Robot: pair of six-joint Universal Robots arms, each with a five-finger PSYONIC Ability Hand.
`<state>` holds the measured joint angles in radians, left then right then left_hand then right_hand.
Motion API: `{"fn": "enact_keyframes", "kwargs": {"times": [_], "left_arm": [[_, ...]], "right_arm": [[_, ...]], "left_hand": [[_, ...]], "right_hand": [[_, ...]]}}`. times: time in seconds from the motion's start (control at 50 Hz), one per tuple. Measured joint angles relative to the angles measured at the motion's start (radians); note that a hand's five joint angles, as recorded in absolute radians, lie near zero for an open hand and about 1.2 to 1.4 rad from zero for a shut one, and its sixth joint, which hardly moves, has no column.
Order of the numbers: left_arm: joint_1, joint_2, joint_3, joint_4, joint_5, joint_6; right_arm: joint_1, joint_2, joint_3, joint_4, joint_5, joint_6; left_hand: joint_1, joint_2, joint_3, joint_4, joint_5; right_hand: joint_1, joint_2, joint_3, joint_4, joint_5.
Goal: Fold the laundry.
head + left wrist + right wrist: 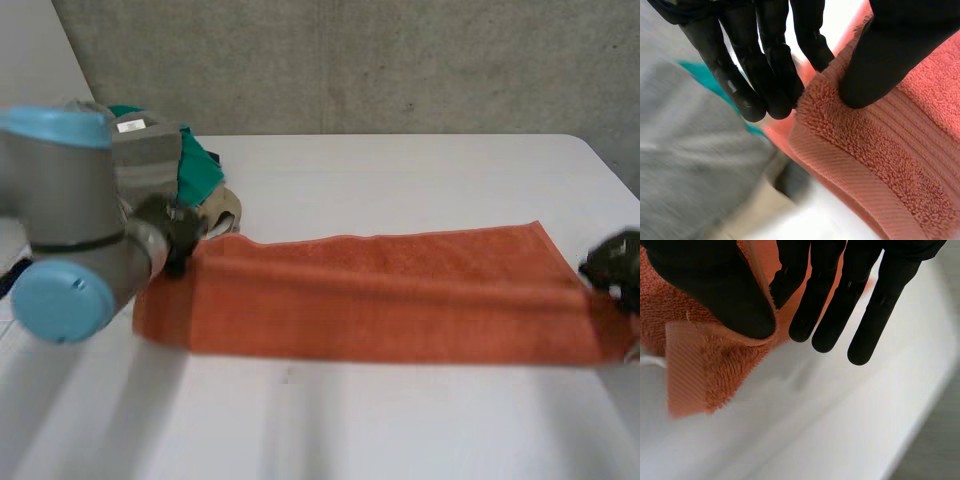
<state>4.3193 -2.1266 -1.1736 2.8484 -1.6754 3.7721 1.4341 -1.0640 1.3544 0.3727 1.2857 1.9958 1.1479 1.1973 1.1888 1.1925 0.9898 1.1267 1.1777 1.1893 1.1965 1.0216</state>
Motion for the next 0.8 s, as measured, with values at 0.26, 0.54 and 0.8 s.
{"fn": "enact_keyframes", "kwargs": {"times": [0.26,0.54,0.8], "left_arm": [[-0.016,-0.005,0.569,0.319,-0.093,-0.096],[0.002,0.025,0.449,0.365,-0.031,-0.219],[-0.025,-0.079,0.022,0.428,0.010,-0.225]], "right_arm": [[0.071,-0.037,-0.468,-0.523,0.164,0.576],[0.066,-0.083,-0.412,-0.526,0.095,0.713],[-0.012,-0.001,-0.052,-0.432,-0.055,0.542]], "left_hand": [[0.000,0.000,0.001,0.003,0.000],[0.000,0.002,0.002,0.003,0.000],[0.000,0.003,0.002,0.004,0.000]], "right_hand": [[0.000,0.000,0.000,0.000,0.003],[0.000,0.000,0.000,0.000,0.010],[0.000,0.000,0.000,0.000,0.010]]}}
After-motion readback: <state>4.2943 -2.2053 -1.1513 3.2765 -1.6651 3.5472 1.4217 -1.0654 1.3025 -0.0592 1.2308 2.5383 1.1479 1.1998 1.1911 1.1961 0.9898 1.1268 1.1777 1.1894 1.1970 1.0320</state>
